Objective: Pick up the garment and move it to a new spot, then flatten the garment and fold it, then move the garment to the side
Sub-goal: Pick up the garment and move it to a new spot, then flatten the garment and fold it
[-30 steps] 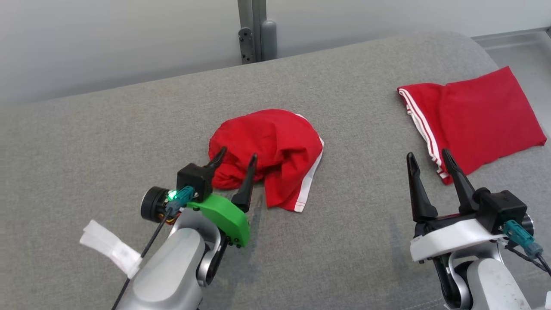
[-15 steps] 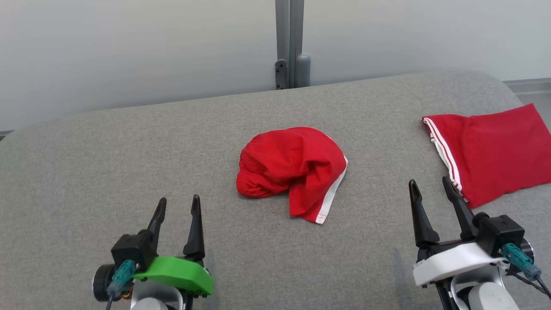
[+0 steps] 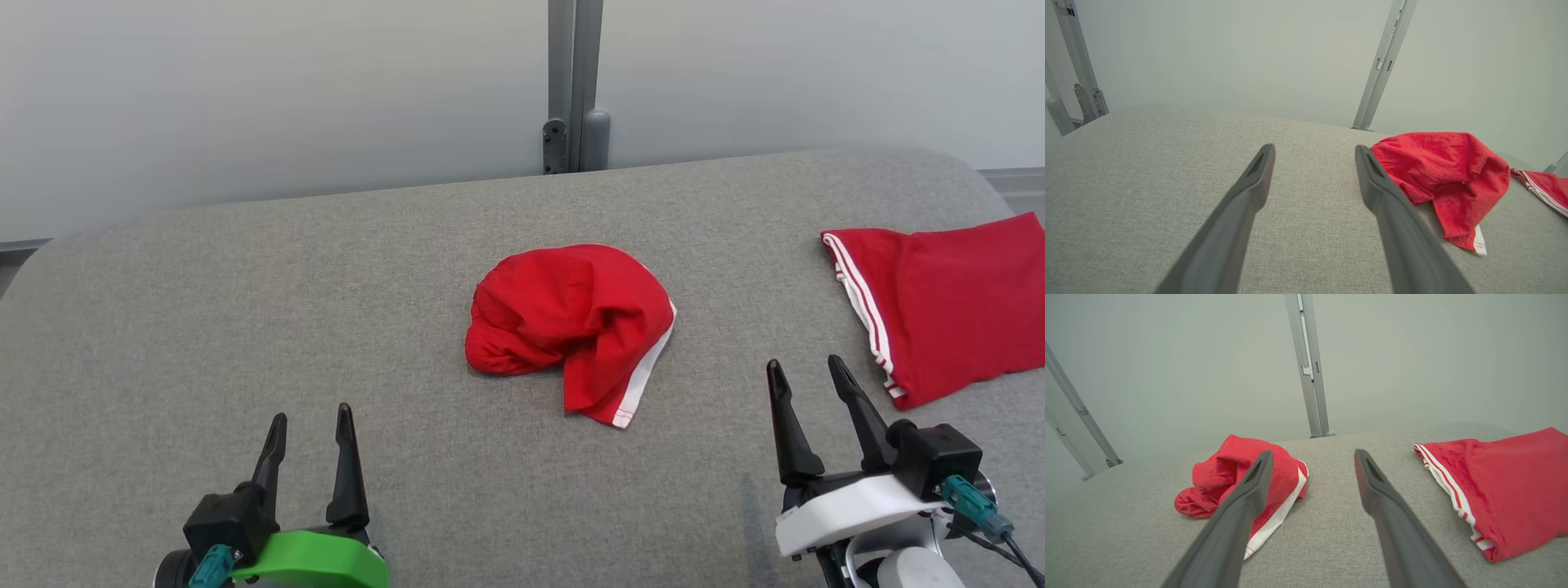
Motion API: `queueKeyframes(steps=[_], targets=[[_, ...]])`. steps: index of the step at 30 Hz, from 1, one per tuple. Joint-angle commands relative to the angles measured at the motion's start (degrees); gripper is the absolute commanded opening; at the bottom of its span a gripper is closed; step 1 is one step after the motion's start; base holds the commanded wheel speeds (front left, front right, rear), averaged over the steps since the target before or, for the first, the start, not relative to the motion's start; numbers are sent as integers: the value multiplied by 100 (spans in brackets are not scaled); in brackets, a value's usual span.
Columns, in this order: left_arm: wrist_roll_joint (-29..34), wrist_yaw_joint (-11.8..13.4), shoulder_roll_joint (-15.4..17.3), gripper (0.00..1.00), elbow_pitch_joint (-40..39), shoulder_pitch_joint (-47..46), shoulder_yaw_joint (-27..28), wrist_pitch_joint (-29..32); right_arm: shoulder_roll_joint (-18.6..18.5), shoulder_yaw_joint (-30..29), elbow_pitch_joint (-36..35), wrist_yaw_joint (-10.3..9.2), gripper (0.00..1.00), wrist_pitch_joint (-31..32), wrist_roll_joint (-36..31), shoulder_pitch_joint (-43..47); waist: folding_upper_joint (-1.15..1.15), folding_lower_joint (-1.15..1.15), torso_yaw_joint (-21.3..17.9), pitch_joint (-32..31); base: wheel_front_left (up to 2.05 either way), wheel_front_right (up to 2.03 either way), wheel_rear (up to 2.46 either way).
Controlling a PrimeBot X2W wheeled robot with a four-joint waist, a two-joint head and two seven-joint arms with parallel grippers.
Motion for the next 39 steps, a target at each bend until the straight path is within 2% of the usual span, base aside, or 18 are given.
queueKeyframes(steps=[1, 19, 27, 33, 39], targets=[[92, -31, -16, 100, 25, 80, 38, -18, -9, 9, 37, 0, 100, -38, 25, -46, 0, 0, 5, 0, 0, 0, 0], [209, -116, -89, 100, 32, 110, 204, -19, -9, 44, 189, 0, 100, -74, 39, -116, 0, 0, 26, 36, 0, 0, 0], [267, -145, -138, 100, 10, 11, 158, -19, -9, -101, 441, 0, 100, -6, -26, -460, 0, 0, 218, 180, 0, 0, 0], [326, -186, -167, 100, -27, -160, 158, -19, -10, -163, 941, 0, 100, 231, -120, -1221, 0, 0, 421, 417, 0, 0, 0], [428, -254, -245, 100, -17, -351, 62, -19, -156, -155, 2035, -1, 100, 604, -429, -2235, 0, 0, 771, 749, 0, 0, 0]])
